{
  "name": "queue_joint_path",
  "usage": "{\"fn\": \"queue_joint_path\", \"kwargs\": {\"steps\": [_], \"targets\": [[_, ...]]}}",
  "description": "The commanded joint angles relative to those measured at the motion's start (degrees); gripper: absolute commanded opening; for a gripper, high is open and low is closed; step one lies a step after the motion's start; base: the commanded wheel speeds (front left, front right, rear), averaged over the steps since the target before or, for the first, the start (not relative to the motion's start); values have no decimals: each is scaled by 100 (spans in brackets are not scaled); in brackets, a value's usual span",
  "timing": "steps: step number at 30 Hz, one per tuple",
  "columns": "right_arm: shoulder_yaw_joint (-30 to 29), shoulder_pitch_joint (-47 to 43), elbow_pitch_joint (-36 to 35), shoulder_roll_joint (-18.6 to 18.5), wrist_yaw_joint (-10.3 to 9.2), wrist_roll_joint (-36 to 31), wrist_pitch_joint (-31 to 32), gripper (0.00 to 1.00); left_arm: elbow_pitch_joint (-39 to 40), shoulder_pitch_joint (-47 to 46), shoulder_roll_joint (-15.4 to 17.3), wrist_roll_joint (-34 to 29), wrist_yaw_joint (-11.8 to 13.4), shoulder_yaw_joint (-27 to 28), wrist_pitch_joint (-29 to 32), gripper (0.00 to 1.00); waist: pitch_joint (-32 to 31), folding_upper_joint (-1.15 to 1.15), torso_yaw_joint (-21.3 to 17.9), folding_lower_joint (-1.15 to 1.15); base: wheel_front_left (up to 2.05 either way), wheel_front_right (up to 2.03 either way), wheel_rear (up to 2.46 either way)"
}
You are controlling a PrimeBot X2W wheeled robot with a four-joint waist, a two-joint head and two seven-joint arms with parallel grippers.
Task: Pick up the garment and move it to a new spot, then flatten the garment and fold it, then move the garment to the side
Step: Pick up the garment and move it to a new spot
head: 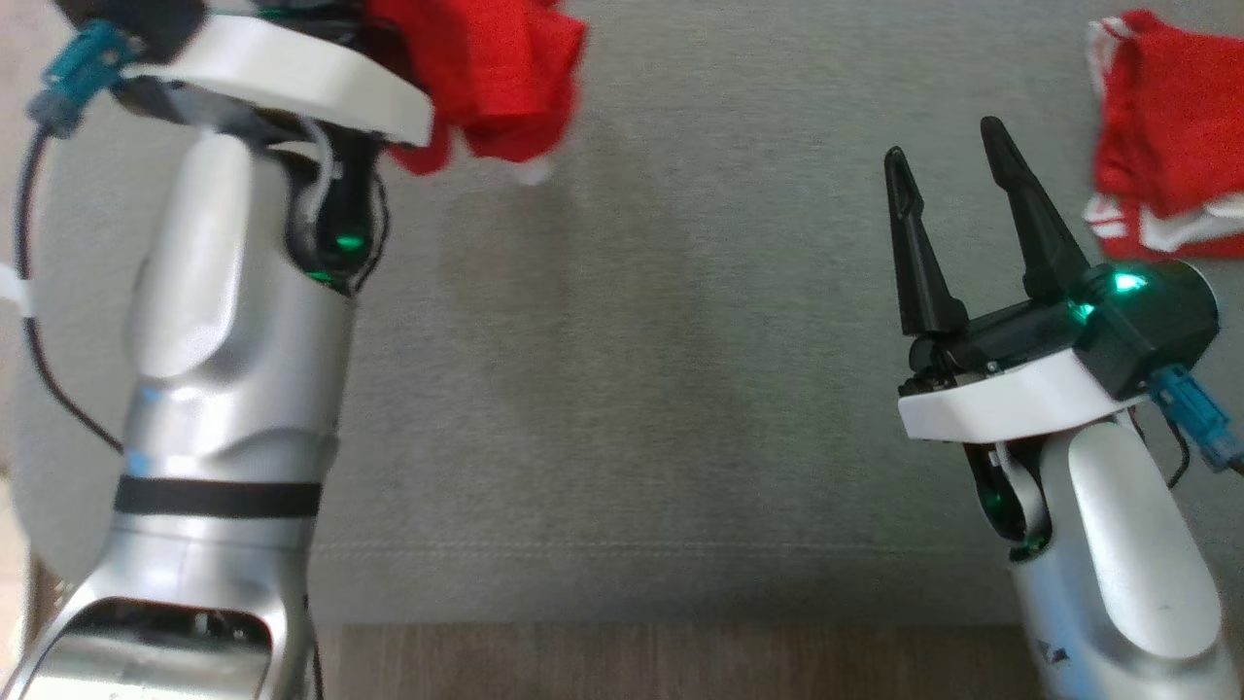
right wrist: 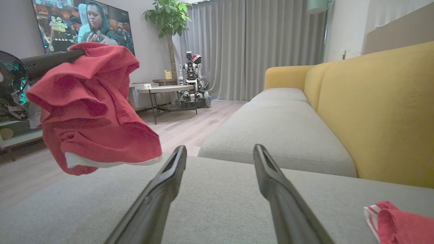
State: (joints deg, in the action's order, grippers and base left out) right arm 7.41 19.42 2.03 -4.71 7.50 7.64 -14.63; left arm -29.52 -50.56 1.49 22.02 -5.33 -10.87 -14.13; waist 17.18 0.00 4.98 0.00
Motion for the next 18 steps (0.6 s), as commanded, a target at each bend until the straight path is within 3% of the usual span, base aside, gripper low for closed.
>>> {"fn": "queue_joint_path", "kwargs": {"steps": [1,13,18], "targets": [[117,51,-218,92,-1,59,-36,100,238,-93,152,25,58,61,5,0,17,0,-193,0,0,0,0],[150,256,-509,174,-1,178,-36,100,316,73,140,1298,1283,-1956,-77,0,441,0,-1324,0,0,0,0],[217,308,-572,181,-1,325,-37,100,237,-63,140,1473,1524,-2547,-84,0,579,0,-1601,0,0,0,0]]}}
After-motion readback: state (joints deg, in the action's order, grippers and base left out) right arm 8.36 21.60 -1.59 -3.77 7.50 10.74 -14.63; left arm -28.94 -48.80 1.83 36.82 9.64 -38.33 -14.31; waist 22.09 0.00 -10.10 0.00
